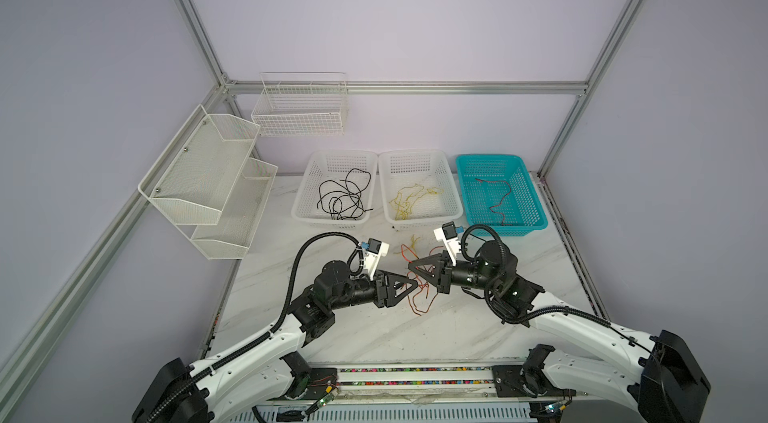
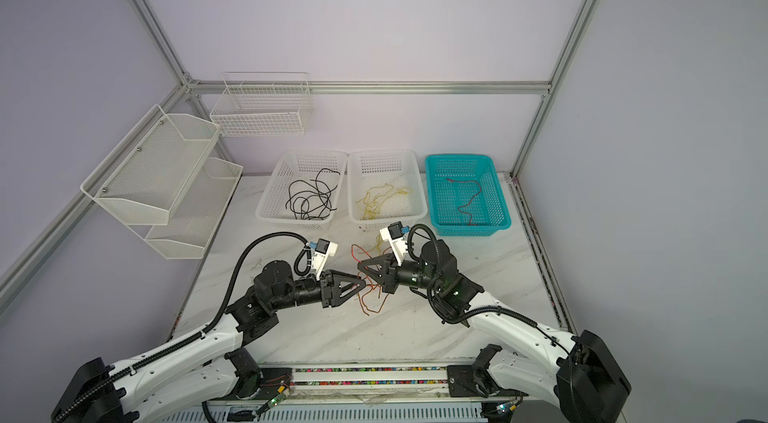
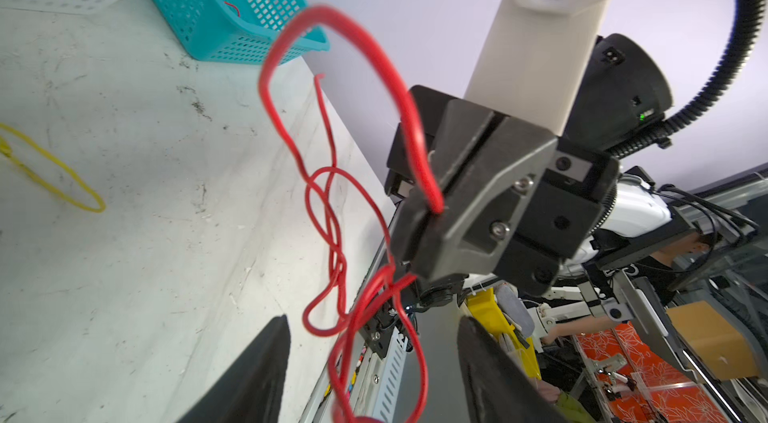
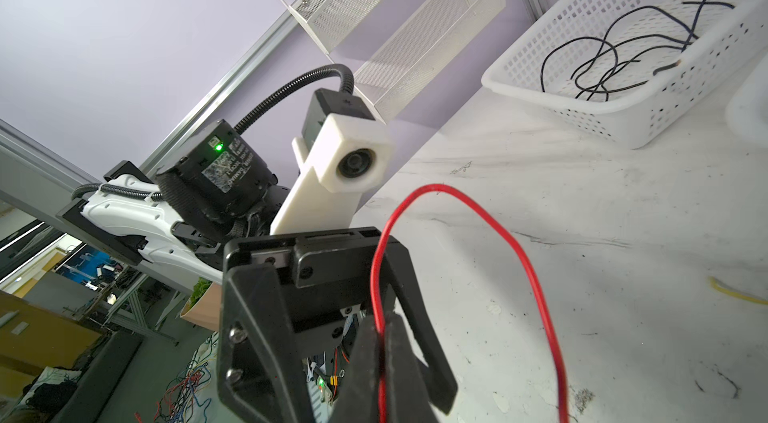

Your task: Untangle the cables

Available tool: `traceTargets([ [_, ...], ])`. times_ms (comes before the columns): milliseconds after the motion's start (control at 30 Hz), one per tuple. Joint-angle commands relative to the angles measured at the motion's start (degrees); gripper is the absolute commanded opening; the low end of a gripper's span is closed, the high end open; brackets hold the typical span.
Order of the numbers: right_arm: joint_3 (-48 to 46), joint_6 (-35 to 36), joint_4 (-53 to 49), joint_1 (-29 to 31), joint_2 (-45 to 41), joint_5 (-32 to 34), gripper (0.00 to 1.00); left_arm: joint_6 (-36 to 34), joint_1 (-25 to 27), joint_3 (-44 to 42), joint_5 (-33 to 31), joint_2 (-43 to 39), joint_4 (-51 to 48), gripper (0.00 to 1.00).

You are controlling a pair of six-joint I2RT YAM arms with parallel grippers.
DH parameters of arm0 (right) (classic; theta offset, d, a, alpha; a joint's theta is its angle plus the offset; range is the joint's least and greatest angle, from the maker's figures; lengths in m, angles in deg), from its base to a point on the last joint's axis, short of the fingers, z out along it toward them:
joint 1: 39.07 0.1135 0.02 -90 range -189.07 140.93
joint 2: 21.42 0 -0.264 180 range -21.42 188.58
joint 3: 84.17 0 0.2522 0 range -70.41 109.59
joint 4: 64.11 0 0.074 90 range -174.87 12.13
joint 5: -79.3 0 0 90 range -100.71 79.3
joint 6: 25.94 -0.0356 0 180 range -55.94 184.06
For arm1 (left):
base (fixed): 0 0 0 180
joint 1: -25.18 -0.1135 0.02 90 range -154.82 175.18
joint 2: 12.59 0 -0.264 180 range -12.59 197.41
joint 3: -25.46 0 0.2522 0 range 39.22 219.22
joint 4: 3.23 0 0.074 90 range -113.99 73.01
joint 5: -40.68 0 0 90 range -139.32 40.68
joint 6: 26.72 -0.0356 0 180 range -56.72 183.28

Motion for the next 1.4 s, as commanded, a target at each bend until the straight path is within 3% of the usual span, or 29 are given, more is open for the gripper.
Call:
traceTargets([
  [0, 0.02, -1.53, 1.85, 0.24, -2.2, 3.15, 0.0, 0.17, 0.98, -3.38, 0.42, -0.47, 6.01, 0.57],
  [233, 0.93, -3.23, -0.29, 0.24, -5.79, 9.4, 0.0, 1.97, 2.47, -6.92, -2.5, -1.84, 10.52, 0.58],
  [600, 0.19, -7.82, 5.84, 0.33, -4.7, 3.81, 0.0, 3.04, 3.18, -7.07, -2.88, -0.42, 15.13, 0.58],
  [1100, -0.93, -9.62, 8.57, 0.69, -4.31, 2.86, 0.0, 3.51, 3.31, -7.8, -3.94, 0.68, 18.34, 0.2],
  [1367, -0.54, -8.78, 6.97, 0.76, -5.2, 4.06, 0.0, 3.42, 3.27, -8.02, -3.48, 0.41, 18.47, 0.13],
])
